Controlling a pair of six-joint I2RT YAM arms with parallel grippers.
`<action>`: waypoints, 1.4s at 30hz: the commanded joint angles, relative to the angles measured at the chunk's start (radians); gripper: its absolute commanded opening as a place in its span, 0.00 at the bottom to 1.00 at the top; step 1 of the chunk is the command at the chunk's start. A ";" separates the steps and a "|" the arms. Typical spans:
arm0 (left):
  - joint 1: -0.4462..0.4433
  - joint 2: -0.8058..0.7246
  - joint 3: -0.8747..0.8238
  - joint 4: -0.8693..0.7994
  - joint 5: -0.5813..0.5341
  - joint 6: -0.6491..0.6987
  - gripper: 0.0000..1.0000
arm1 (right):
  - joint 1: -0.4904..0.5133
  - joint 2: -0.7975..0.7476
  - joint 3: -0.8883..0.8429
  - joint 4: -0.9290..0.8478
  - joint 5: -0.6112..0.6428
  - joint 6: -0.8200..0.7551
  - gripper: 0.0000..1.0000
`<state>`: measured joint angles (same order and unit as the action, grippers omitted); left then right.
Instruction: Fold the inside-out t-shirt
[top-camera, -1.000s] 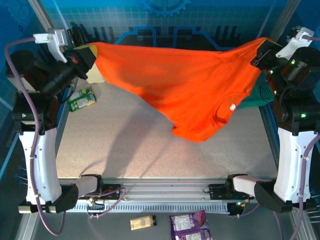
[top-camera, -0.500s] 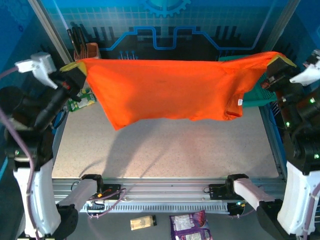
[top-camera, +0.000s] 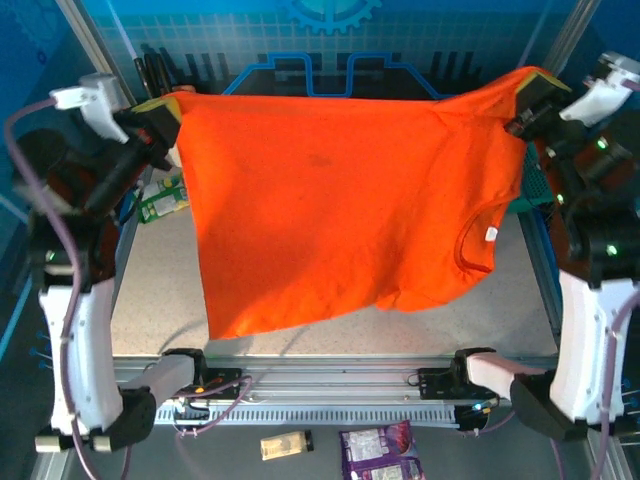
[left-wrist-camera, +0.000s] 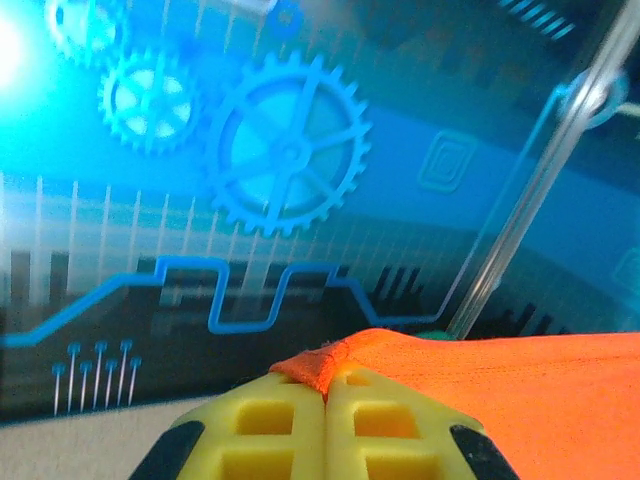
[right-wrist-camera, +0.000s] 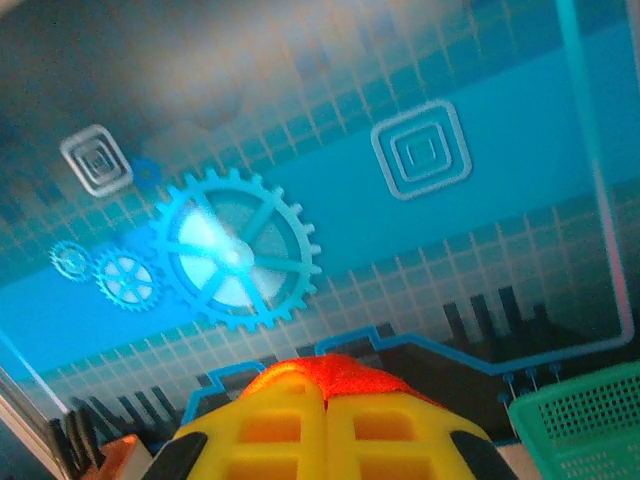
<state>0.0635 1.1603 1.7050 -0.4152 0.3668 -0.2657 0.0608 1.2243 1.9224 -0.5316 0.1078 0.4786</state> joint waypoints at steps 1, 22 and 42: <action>0.010 0.096 -0.037 0.084 -0.006 0.001 0.00 | -0.015 0.068 -0.031 0.099 -0.021 0.027 0.00; 0.103 0.745 0.725 0.144 0.075 -0.130 0.00 | -0.017 0.639 0.573 0.174 -0.111 0.107 0.00; 0.196 0.043 -0.815 0.251 0.123 -0.148 0.00 | 0.117 -0.007 -0.942 0.269 -0.260 0.137 0.00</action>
<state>0.2535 1.2488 1.0073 -0.1337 0.4969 -0.4191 0.1658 1.2270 1.0962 -0.3161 -0.1402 0.5854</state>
